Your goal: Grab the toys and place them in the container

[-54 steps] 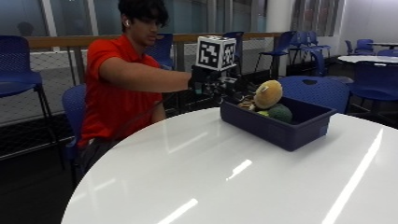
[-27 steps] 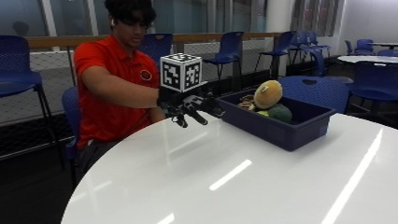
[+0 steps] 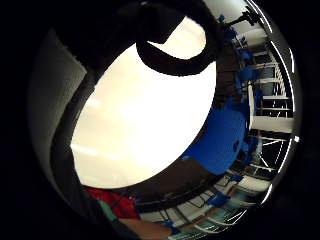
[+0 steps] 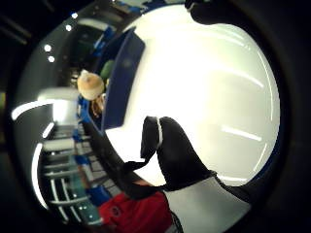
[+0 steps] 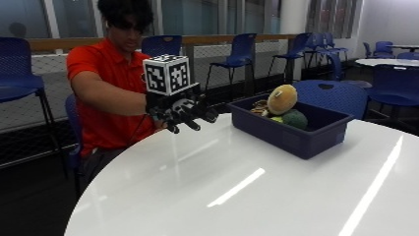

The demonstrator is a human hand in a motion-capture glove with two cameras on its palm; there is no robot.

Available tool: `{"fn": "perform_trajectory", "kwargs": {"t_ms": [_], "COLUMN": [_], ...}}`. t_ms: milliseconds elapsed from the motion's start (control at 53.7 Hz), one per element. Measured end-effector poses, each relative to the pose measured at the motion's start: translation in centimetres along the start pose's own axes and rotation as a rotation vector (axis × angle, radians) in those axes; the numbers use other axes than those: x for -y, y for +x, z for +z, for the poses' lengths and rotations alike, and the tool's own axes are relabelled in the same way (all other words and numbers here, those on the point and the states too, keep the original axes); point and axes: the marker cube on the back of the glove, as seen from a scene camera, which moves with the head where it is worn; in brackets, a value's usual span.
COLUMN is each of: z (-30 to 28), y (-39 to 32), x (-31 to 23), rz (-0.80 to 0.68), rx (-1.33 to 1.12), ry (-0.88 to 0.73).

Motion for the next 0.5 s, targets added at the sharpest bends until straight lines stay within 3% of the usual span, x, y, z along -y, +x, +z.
{"fn": "perform_trajectory", "kwargs": {"t_ms": [503], "z": [0.0], "y": [0.9], "x": [-1.8], "rz": [0.01], "rx": [0.014], "ry": [-0.027]}}
